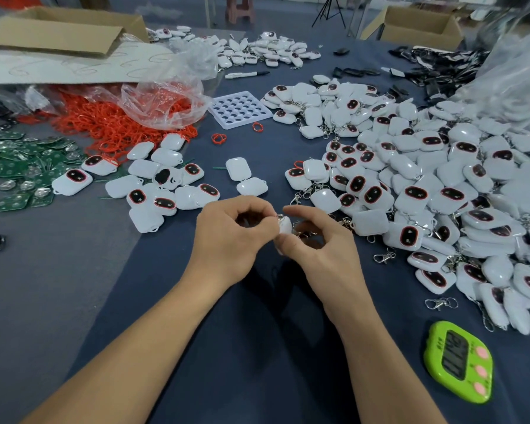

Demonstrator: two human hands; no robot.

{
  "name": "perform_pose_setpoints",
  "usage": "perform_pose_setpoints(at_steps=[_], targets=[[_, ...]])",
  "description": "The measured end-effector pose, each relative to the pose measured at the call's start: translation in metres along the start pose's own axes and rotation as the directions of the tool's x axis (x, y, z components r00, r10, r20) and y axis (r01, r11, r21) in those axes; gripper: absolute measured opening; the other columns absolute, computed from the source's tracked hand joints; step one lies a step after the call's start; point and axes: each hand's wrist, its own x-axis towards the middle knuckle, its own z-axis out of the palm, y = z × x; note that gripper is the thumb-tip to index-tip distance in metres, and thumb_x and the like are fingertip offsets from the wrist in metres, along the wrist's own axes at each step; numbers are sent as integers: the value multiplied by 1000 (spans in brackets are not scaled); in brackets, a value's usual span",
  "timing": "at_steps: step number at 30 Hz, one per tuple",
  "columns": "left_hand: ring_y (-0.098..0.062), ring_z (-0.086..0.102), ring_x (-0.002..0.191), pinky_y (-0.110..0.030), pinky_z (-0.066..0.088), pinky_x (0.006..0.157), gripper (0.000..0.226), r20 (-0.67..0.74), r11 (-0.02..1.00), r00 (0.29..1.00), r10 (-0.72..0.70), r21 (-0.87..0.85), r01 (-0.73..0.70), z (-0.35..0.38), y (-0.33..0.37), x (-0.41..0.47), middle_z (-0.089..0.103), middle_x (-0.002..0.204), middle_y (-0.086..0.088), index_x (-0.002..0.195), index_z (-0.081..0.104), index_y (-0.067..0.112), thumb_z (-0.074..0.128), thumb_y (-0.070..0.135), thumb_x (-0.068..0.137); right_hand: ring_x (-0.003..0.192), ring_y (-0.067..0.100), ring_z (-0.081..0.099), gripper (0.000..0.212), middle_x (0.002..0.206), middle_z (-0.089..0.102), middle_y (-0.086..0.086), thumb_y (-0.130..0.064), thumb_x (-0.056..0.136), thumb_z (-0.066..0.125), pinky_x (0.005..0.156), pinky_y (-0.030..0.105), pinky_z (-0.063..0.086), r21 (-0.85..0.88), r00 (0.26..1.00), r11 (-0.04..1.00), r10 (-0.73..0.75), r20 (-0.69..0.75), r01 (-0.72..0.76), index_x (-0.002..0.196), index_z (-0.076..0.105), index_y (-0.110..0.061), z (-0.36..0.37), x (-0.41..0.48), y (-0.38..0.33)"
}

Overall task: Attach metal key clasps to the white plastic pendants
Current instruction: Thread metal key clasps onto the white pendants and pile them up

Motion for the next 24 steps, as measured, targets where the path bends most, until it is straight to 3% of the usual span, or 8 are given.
perform_pose_setpoints(at_steps=[4, 8, 10, 12, 18, 20, 22, 24], targets=[[-9, 65, 72, -25, 54, 70, 12, 53, 984, 997, -53, -165, 61, 0, 1, 3, 75, 75, 5, 71, 77, 27, 69, 17, 72, 75, 10, 64, 13, 82, 73, -3, -31, 81, 76, 68, 22, 53, 110, 996, 994, -2, 93, -8, 91, 72, -25, 1, -1, -4], [-13, 66, 75, -29, 55, 73, 14, 36, 999, 999, 28, 41, -29, -1, -1, 1, 75, 80, 15, 77, 76, 39, 73, 26, 73, 72, 13, 58, 6, 78, 67, 7, -18, 81, 75, 63, 20, 48, 276, 998, 961, 0, 65, -18, 85, 71, -20, -5, -1, -5], [-9, 64, 81, -23, 52, 75, 13, 2, 963, 985, 171, 211, -168, -2, 0, -3, 72, 83, 21, 79, 74, 40, 75, 29, 73, 72, 14, 53, 5, 76, 64, 2, -16, 81, 74, 64, 24, 46, 247, 999, 969, -34, 25, 27, 85, 72, -17, -5, -2, -4], [-8, 62, 82, -27, 51, 80, 13, 17, 881, 946, 325, 357, -309, -1, 2, -7, 69, 83, 22, 84, 75, 37, 76, 29, 75, 68, 10, 50, 5, 72, 62, -5, -15, 81, 74, 61, 23, 43, 162, 996, 983, -86, -35, 91, 83, 73, -18, -4, -2, -3], [-8, 60, 81, -34, 48, 85, 11, 45, 799, 908, 418, 458, -390, -1, 1, -8, 69, 80, 17, 79, 76, 25, 84, 18, 78, 64, 4, 58, 16, 73, 70, -10, -13, 84, 76, 61, 19, 45, -98, 971, 976, -204, -125, 193, 85, 76, -29, -2, -3, 2], [-4, 56, 80, -23, 45, 83, 18, 76, 822, 920, 385, 425, -379, -2, 0, -7, 65, 78, 19, 78, 73, 25, 84, 10, 77, 64, 4, 58, 16, 72, 70, -10, -13, 82, 76, 60, 18, 45, -91, 973, 979, -192, -125, 182, 82, 76, -29, -1, -3, 1], [-5, 56, 80, -12, 39, 77, 24, 78, 891, 944, 320, 313, -328, -2, 1, -4, 63, 75, 20, 76, 71, 28, 82, 7, 77, 63, 8, 55, 10, 70, 67, -8, -15, 78, 76, 58, 19, 44, 67, 991, 992, -105, -77, 111, 80, 76, -24, -2, -3, -2], [-6, 57, 76, -11, 39, 74, 24, 77, 953, 963, 259, 142, -268, -4, 2, -1, 64, 74, 19, 72, 69, 30, 79, 9, 77, 57, 12, 50, 5, 68, 65, 2, -14, 76, 75, 53, 20, 41, 259, 999, 966, -3, 33, -6, 77, 74, -19, -5, -2, -6]])
